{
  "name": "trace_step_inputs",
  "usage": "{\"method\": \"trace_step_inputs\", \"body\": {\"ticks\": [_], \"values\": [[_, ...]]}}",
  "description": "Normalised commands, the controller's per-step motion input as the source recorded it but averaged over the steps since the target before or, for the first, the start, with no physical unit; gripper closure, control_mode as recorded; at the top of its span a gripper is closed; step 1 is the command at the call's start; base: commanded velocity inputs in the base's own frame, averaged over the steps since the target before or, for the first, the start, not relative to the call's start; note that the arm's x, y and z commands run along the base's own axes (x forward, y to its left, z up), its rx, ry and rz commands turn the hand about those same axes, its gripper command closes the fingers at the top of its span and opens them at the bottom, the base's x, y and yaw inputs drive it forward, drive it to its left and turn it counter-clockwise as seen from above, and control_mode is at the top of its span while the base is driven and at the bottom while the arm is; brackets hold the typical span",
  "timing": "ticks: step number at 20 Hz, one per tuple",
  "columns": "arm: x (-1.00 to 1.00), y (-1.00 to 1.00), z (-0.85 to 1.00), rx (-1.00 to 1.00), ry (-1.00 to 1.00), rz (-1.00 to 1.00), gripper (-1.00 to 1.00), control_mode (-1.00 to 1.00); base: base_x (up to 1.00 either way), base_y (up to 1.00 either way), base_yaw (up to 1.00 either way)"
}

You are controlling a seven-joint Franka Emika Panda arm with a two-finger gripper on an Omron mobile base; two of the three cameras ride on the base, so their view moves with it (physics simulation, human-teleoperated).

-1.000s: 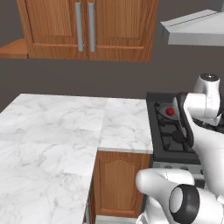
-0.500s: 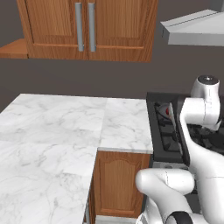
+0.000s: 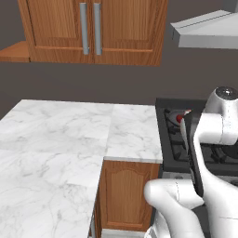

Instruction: Place the pan on the rear left burner on the stove. Then place the tomato and the onion in the pan and turn on the rear left burner.

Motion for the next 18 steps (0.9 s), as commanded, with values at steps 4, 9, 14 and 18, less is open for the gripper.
{"method": "trace_step_inputs", "body": {"ticks": [4,9,14,18], "values": [[-0.07,0.24,0.0,0.0,-0.14,0.18,-1.0,-1.0,0.0,0.0,0.0],[0.0,0.32,0.0,-0.02,-0.06,0.17,-1.0,-1.0,0.0,0.0,0.0],[-0.05,0.39,0.01,-0.06,0.0,0.05,-1.0,-1.0,0.0,0.0,0.0],[0.0,0.48,0.08,-0.1,0.01,0.0,-1.0,-1.0,0.0,0.0,0.0]]}}
